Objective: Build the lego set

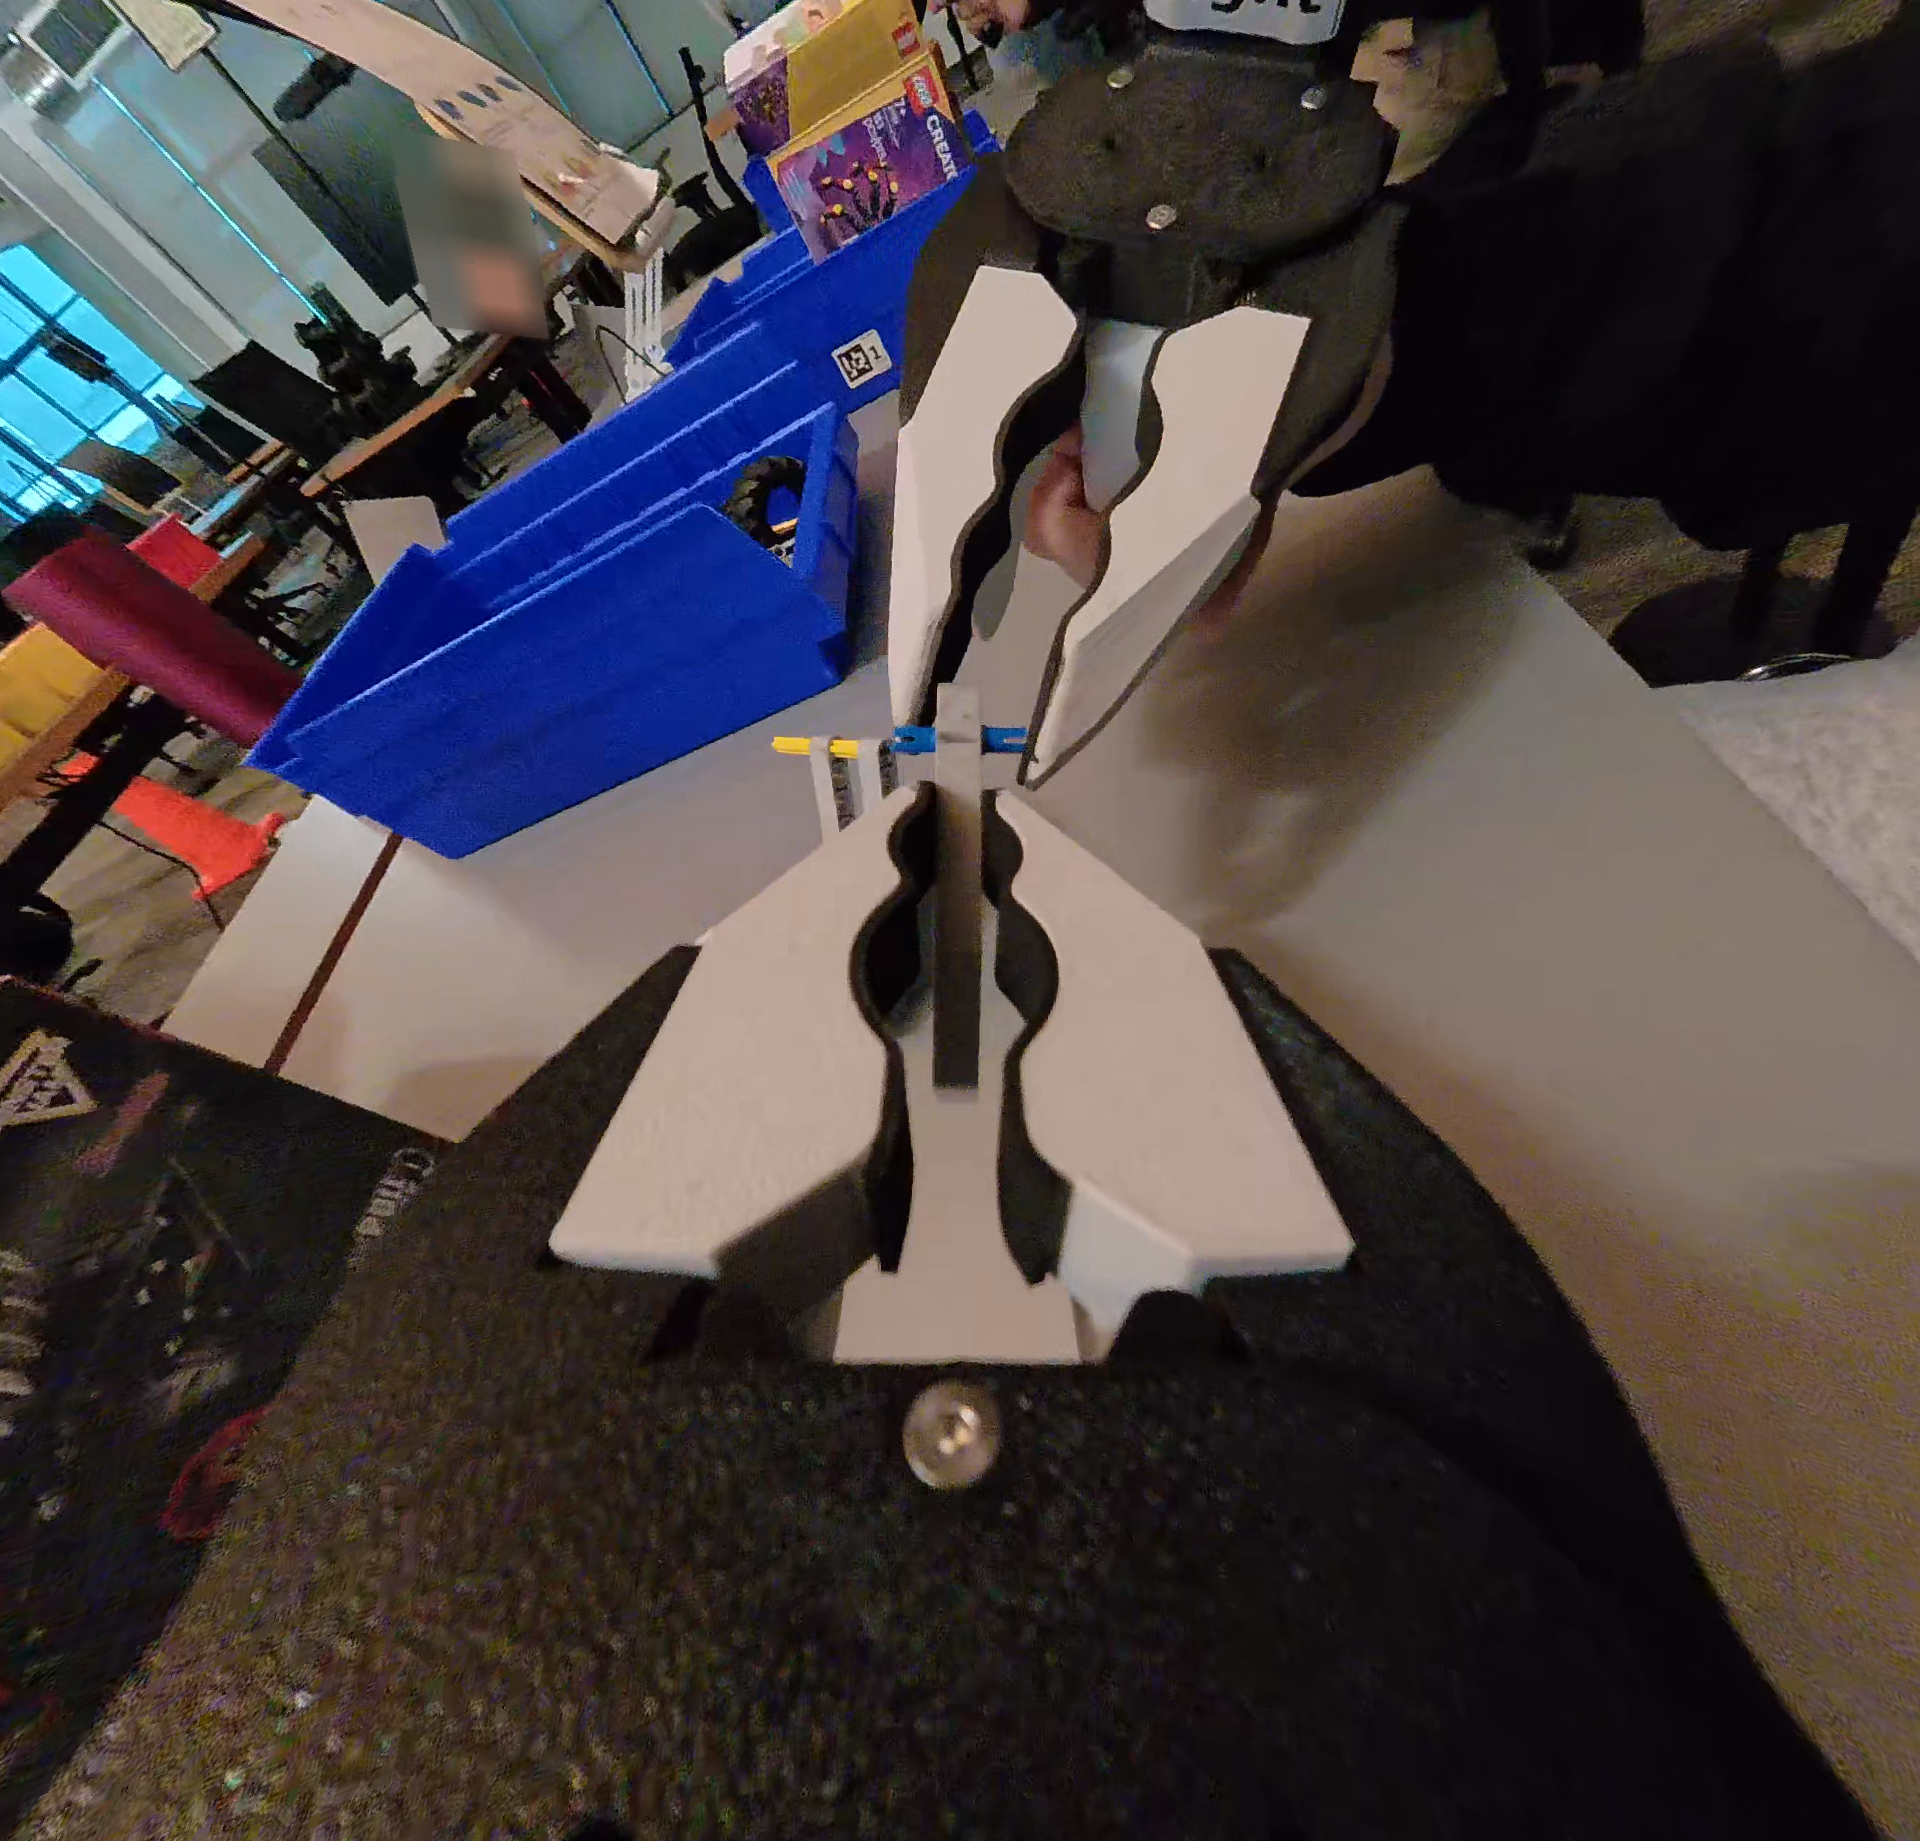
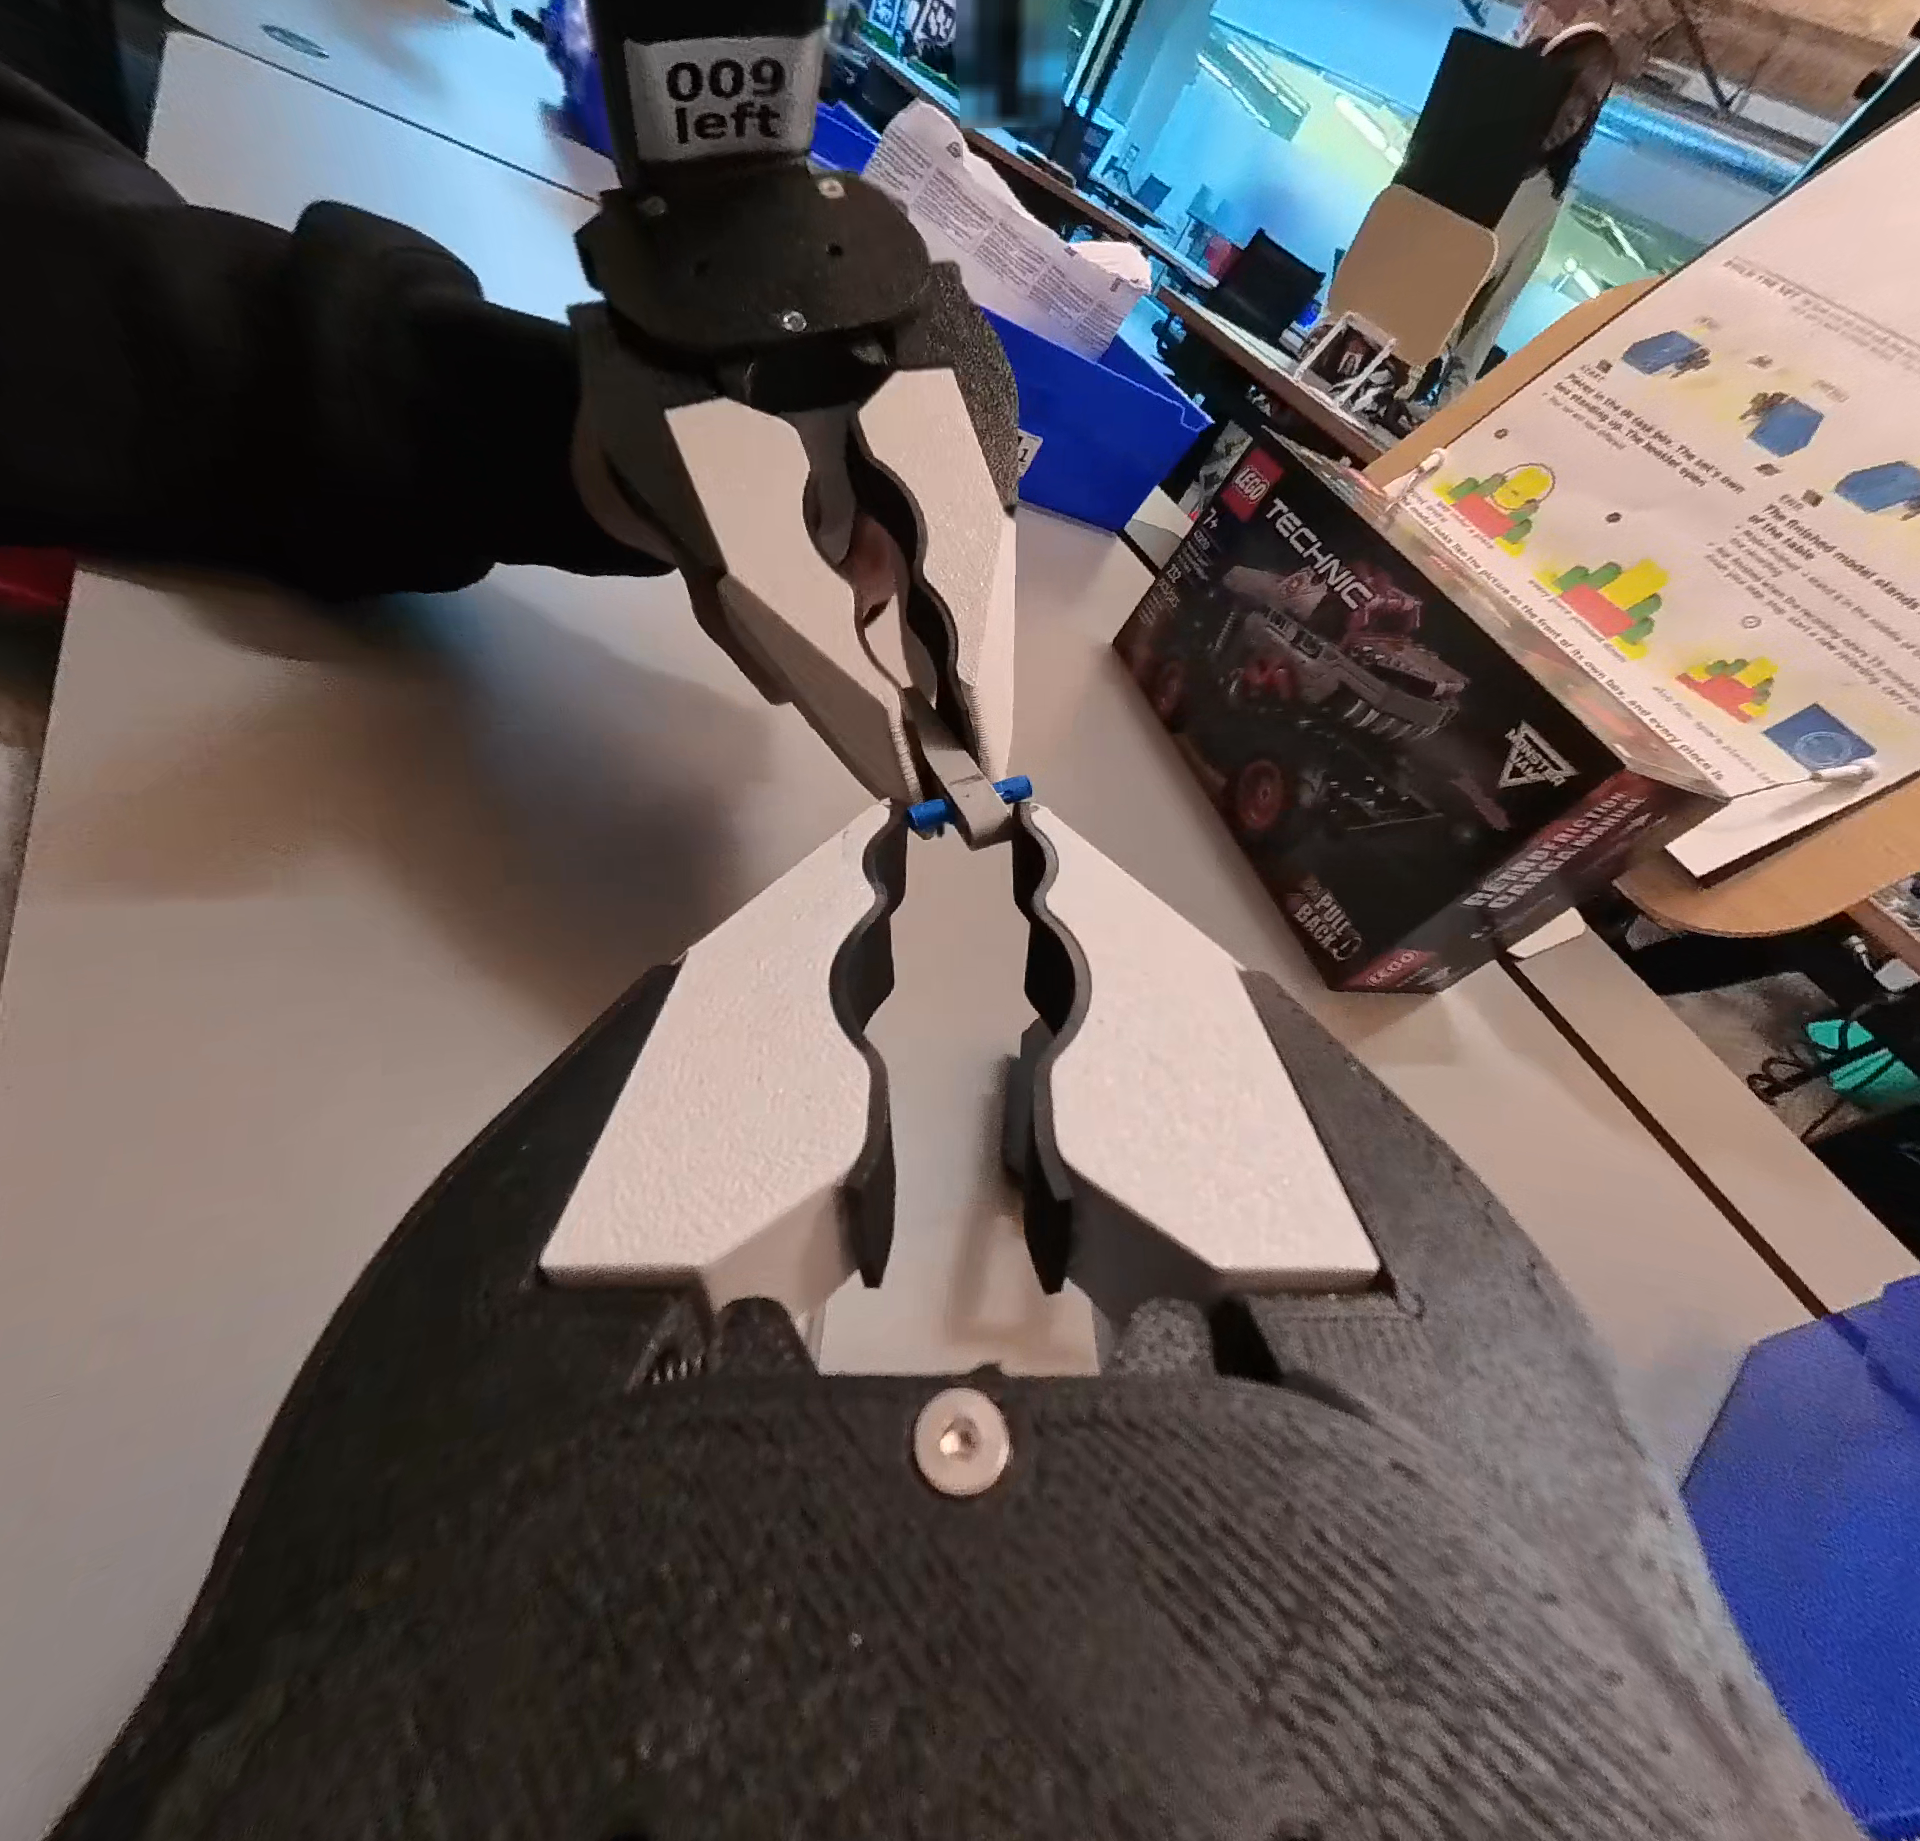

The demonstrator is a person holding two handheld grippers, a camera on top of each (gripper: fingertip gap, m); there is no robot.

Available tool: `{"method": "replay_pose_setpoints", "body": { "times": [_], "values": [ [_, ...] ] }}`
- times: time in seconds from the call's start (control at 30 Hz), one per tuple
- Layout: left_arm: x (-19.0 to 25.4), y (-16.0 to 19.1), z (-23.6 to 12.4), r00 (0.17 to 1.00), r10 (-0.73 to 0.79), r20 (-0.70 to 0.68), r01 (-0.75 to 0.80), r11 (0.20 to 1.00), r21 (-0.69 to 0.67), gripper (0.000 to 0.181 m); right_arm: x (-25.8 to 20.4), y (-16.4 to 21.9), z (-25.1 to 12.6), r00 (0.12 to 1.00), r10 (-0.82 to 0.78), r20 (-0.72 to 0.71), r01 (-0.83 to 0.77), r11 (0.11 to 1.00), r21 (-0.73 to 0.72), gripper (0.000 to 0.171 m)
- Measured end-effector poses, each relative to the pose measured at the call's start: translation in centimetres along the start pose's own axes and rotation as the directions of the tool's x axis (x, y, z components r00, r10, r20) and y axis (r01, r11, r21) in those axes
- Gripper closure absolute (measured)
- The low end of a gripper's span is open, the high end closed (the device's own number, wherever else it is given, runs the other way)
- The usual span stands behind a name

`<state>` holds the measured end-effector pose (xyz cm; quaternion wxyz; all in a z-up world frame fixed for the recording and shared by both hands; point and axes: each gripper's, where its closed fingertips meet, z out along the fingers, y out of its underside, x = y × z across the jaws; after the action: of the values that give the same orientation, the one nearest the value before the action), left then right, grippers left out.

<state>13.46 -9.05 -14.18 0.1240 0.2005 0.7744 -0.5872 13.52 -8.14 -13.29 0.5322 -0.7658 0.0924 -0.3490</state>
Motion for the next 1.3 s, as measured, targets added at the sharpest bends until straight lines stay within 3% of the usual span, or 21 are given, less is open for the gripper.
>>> {"method": "replay_pose_setpoints", "body": {
  "times": [0.17,0.33,0.43,0.77,0.93,1.13,1.3],
  "values": [
    [-3.0,0.6,-0.4,0.979,-0.037,0.199,0.04,0.999,-0.011,0.176,2.0,0.5,-0.1,0.989,0.095,-0.118,-0.1,0.994,-0.039,0.151],
    [-4.3,0.4,-0.9,0.949,-0.061,0.308,0.059,0.998,0.015,0.176,3.5,-0.9,0.6,0.876,0.459,-0.146,-0.437,0.885,0.163,0.156],
    [-4.5,0.1,-1.0,0.944,-0.043,0.327,0.038,0.999,0.022,0.176,3.9,-0.8,0.9,0.804,0.581,-0.125,-0.549,0.806,0.222,0.156],
    [-4.9,0.4,-1.1,0.926,-0.013,0.377,0.017,1.0,-0.009,0.176,3.7,-0.9,1.6,0.735,0.673,-0.088,-0.628,0.723,0.286,0.168],
    [-5.2,0.2,-1.1,0.892,0.044,0.45,-0.027,0.999,-0.044,0.176,4.0,-0.9,1.8,0.6,0.798,-0.056,-0.73,0.575,0.371,0.168],
    [-6.0,-0.4,-1.2,0.814,0.06,0.577,-0.036,0.998,-0.054,0.176,4.9,-1.5,1.3,0.5,0.865,-0.043,-0.712,0.438,0.549,0.168],
    [-7.3,-0.4,-2.1,0.78,-0.075,0.621,0.081,0.997,0.02,0.175,5.8,-2.3,2.2,0.536,0.838,-0.105,-0.657,0.492,0.571,0.168]
  ]
}}
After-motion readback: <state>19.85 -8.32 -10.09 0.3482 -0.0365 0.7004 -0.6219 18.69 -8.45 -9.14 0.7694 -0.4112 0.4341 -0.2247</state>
